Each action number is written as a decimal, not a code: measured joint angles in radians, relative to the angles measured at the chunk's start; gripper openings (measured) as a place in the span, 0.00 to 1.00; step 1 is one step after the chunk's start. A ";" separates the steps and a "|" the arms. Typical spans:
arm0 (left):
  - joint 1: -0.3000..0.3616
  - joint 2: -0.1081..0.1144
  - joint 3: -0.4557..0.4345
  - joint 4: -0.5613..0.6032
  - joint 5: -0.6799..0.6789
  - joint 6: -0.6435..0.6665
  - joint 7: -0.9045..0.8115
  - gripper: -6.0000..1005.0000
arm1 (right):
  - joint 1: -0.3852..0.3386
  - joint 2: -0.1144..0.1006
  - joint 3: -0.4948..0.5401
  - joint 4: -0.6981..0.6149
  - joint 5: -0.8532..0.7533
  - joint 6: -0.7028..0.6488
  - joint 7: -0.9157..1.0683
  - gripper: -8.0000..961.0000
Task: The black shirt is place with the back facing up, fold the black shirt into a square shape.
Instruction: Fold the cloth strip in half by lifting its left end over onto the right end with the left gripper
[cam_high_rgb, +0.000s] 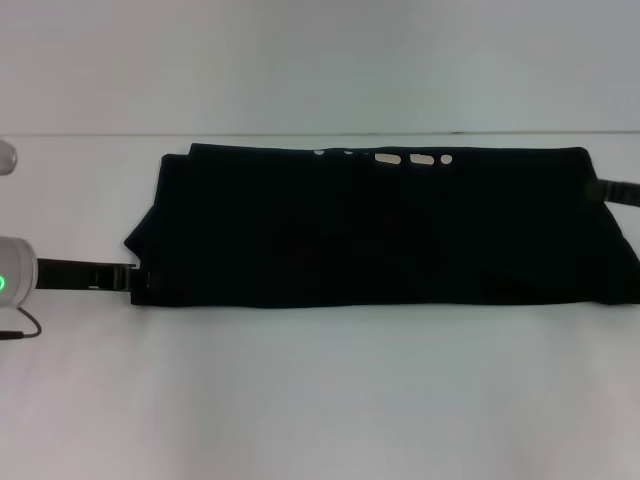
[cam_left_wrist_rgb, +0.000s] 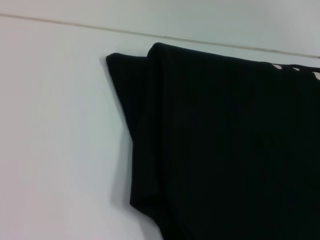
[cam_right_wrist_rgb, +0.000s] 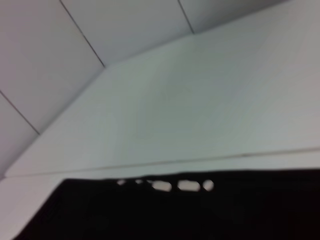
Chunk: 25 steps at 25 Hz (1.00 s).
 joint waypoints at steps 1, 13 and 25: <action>-0.003 0.001 0.000 -0.002 0.000 0.001 0.001 0.44 | 0.001 -0.004 0.000 -0.001 -0.020 0.003 0.017 0.86; -0.015 0.003 0.008 -0.003 0.000 -0.006 0.005 0.02 | 0.013 -0.046 -0.010 0.020 -0.226 0.017 0.213 0.85; -0.020 0.005 0.011 -0.003 0.002 -0.008 0.010 0.02 | 0.027 -0.035 -0.037 0.079 -0.250 0.050 0.219 0.81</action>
